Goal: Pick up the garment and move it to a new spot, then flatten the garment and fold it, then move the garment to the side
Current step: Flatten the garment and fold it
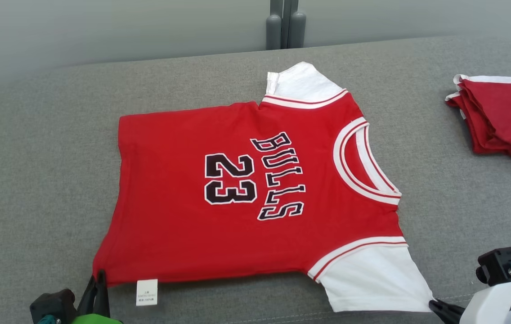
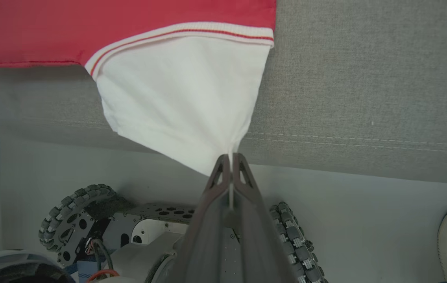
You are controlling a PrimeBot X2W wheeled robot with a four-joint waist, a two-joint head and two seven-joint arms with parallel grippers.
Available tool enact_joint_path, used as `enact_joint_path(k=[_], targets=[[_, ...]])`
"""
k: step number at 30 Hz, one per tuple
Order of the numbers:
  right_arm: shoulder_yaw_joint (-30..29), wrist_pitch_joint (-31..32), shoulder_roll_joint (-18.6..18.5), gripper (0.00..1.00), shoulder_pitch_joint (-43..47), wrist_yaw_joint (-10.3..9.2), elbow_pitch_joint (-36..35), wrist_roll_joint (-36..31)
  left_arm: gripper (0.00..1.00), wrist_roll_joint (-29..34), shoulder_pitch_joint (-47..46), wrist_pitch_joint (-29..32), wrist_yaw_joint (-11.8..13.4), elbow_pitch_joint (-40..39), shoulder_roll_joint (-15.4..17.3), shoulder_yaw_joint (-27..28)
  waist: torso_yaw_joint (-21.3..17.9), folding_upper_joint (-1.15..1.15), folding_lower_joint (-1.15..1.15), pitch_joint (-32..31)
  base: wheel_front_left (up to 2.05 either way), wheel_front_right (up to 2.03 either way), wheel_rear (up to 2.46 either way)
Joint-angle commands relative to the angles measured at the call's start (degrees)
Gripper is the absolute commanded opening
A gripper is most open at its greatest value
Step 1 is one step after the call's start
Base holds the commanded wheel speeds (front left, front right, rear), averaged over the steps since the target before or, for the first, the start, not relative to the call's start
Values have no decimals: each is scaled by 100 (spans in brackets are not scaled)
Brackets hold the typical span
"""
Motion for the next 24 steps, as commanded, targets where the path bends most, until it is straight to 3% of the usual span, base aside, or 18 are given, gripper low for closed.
enact_joint_path(k=[1,6,13,19,24], targets=[[-60,-35,35,0,31,-4,-139,85,0,136,133,113,92,-152,140,-32,-1,0,0,27,0,0,0],[-116,-354,113,0,-448,-4,-232,88,0,363,-13,572,145,-586,351,-247,36,0,0,130,0,0,0],[51,-920,-97,0,-1636,-4,499,-39,0,778,-1146,1686,-217,-346,631,-858,183,0,0,400,0,0,0],[222,-1280,-284,0,-2458,-4,1122,-110,0,890,-2027,2407,-316,74,571,-1073,296,0,0,578,0,0,0],[393,-1706,-407,0,-3064,-4,1715,-125,0,913,-2595,2852,-217,470,484,-1094,363,0,0,692,0,0,0]])
